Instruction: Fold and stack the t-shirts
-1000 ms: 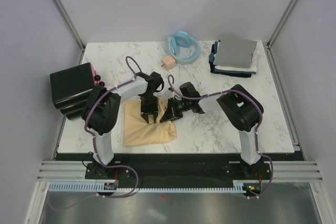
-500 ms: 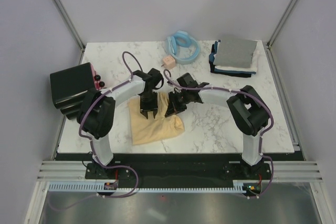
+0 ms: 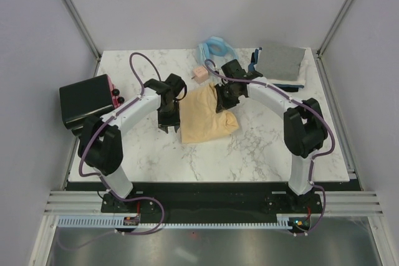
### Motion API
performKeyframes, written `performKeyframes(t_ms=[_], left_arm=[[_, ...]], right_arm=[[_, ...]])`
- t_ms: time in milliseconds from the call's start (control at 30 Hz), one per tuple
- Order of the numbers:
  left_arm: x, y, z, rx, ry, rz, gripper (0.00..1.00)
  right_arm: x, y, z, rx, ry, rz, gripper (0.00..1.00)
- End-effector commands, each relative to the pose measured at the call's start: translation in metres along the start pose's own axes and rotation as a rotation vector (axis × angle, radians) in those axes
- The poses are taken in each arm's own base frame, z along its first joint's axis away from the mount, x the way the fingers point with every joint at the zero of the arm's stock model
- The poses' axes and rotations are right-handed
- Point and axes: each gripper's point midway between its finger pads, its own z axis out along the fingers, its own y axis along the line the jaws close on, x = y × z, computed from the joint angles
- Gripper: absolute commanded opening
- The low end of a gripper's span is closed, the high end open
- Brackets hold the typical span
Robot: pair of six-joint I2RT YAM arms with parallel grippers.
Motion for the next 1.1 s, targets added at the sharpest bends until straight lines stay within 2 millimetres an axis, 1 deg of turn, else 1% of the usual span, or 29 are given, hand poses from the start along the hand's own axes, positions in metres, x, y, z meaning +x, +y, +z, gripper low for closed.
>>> performKeyframes(t_ms=[0,100,133,200,267,300,333,367,400,433,467,500,533,567,600,633,667,700,733,767,800,833,900,967,1033,1067], left_arm=[[-0.007,0.012,-0.017,-0.008,-0.052,0.033,0.43],[-0.006,0.017,-0.015,-0.018,-0.047,0.048,0.43],[-0.005,0.019,-0.014,-0.019,-0.043,0.048,0.43],[-0.003,0.021,-0.012,-0.023,-0.035,0.060,0.43],[-0.003,0.023,-0.010,-0.023,-0.031,0.068,0.43],[-0.002,0.024,-0.009,-0.024,-0.026,0.070,0.43],[-0.002,0.024,-0.009,-0.021,-0.026,0.073,0.42],[-0.001,0.025,-0.007,-0.021,-0.020,0.078,0.42],[-0.002,0.025,-0.007,-0.019,-0.021,0.081,0.42],[-0.001,0.026,-0.005,-0.021,-0.015,0.083,0.42],[0.000,0.027,-0.005,-0.022,-0.013,0.089,0.42],[0.000,0.028,-0.004,-0.021,-0.012,0.092,0.42],[0.001,0.029,-0.003,-0.022,-0.008,0.096,0.42],[0.002,0.030,-0.002,-0.023,-0.006,0.096,0.42],[0.002,0.030,-0.001,-0.021,-0.005,0.098,0.42],[0.004,0.031,0.000,-0.018,0.002,0.099,0.42],[0.004,0.031,0.002,-0.018,0.004,0.100,0.42],[0.005,0.032,0.003,-0.018,0.008,0.100,0.42],[0.007,0.033,0.004,-0.019,0.014,0.103,0.42],[0.008,0.034,0.005,-0.021,0.017,0.105,0.42],[0.008,0.035,0.005,-0.022,0.018,0.102,0.42],[0.009,0.037,0.006,-0.023,0.019,0.098,0.42],[0.009,0.038,0.006,-0.021,0.016,0.094,0.42],[0.012,0.041,0.009,-0.023,0.027,0.090,0.42],[0.014,0.042,0.012,-0.025,0.039,0.087,0.42],[0.014,0.042,0.012,-0.024,0.041,0.085,0.42]], right_arm=[[-0.023,-0.040,-0.039,0.169,-0.039,-0.046,0.00],[-0.036,-0.063,-0.058,0.250,-0.069,-0.060,0.00],[-0.045,-0.071,-0.068,0.272,-0.091,-0.057,0.00],[-0.054,-0.082,-0.079,0.309,-0.111,-0.054,0.00],[-0.067,-0.095,-0.094,0.347,-0.138,-0.054,0.00],[-0.076,-0.099,-0.099,0.357,-0.157,-0.058,0.00],[-0.079,-0.108,-0.103,0.376,-0.158,-0.052,0.00],[-0.083,-0.112,-0.106,0.384,-0.162,-0.055,0.00],[-0.086,-0.119,-0.104,0.393,-0.158,-0.045,0.00],[-0.099,-0.124,-0.115,0.412,-0.189,-0.043,0.00],[-0.105,-0.129,-0.119,0.421,-0.198,-0.067,0.00],[-0.119,-0.132,-0.126,0.431,-0.230,-0.065,0.00],[-0.125,-0.142,-0.132,0.446,-0.244,-0.050,0.00],[-0.131,-0.147,-0.134,0.443,-0.261,-0.043,0.00],[-0.134,-0.156,-0.127,0.441,-0.254,-0.031,0.00],[-0.147,-0.166,-0.138,0.450,-0.294,-0.014,0.00],[-0.151,-0.171,-0.138,0.444,-0.304,-0.001,0.00],[-0.156,-0.179,-0.133,0.437,-0.310,0.020,0.00],[-0.154,-0.194,-0.134,0.446,-0.309,0.044,0.00],[-0.153,-0.200,-0.131,0.449,-0.300,0.058,0.00],[-0.150,-0.201,-0.123,0.417,-0.287,0.065,0.00],[-0.149,-0.207,-0.123,0.423,-0.287,0.073,0.00],[-0.150,-0.210,-0.121,0.415,-0.293,0.078,0.00],[-0.156,-0.218,-0.127,0.423,-0.325,0.086,0.00],[-0.163,-0.224,-0.138,0.426,-0.358,0.092,0.00],[-0.167,-0.224,-0.144,0.419,-0.381,0.115,0.00]])
